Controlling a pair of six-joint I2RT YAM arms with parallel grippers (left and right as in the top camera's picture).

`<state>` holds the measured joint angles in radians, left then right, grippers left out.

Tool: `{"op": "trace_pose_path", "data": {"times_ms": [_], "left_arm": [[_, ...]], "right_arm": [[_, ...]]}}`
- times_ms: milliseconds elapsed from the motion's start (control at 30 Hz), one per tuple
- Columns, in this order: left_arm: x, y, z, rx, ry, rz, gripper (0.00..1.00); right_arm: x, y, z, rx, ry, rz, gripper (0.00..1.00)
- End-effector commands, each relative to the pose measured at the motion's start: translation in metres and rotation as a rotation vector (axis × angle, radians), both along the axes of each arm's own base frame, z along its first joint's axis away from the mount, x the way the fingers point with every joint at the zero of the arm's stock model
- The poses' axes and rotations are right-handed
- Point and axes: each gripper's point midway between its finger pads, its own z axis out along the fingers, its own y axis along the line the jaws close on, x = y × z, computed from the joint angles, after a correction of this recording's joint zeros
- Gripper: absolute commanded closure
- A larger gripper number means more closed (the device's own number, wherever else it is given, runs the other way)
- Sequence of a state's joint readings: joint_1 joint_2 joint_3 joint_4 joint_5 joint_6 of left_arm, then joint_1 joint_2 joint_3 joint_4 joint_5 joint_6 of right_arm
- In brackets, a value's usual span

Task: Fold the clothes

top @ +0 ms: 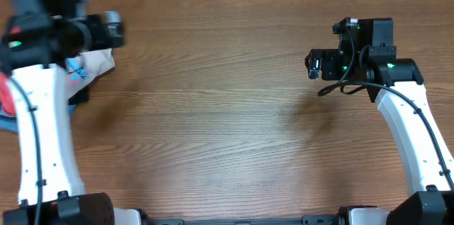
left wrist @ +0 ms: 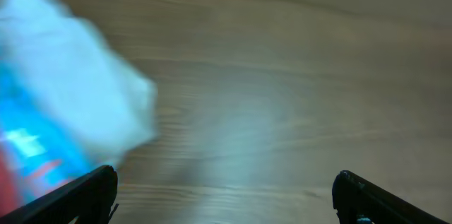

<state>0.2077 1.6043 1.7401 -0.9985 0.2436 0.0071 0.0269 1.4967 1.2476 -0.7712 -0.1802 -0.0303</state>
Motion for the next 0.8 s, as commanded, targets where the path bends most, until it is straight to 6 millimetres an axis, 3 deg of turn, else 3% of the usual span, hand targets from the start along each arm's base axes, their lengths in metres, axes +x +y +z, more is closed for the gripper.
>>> {"op": "trace_pose_path", "data": {"times_ms": [0,133,367,533,633,700,767], "left_arm": [[0.002,-0.042,-0.004,0.074,0.019,-0.099,0.00],[-0.012,-0.061,-0.014,0.094,0.085,-0.138,0.00],[-0.057,-0.063,-0.029,0.075,0.229,-0.148,0.11],[-0.089,-0.059,-0.028,0.089,0.099,-0.114,0.10],[-0.116,-0.054,-0.030,0.114,0.001,-0.083,0.08],[-0.139,-0.044,-0.028,0.127,-0.064,0.004,0.01],[-0.155,-0.032,-0.027,0.140,-0.116,0.092,0.00]], "right_arm": [[0.014,-0.004,0.025,-0.031,-0.099,0.004,0.00],[0.004,-0.002,0.021,-0.016,-0.060,0.015,0.00],[-0.027,0.001,0.039,0.041,-0.039,-0.027,0.00],[-0.055,-0.004,0.038,0.038,-0.098,-0.061,0.00],[-0.079,-0.005,0.048,0.068,-0.230,-0.093,0.00],[-0.092,-0.019,0.056,0.063,-0.311,-0.188,0.00],[-0.104,-0.030,0.060,0.043,-0.359,-0.254,0.00]]}}
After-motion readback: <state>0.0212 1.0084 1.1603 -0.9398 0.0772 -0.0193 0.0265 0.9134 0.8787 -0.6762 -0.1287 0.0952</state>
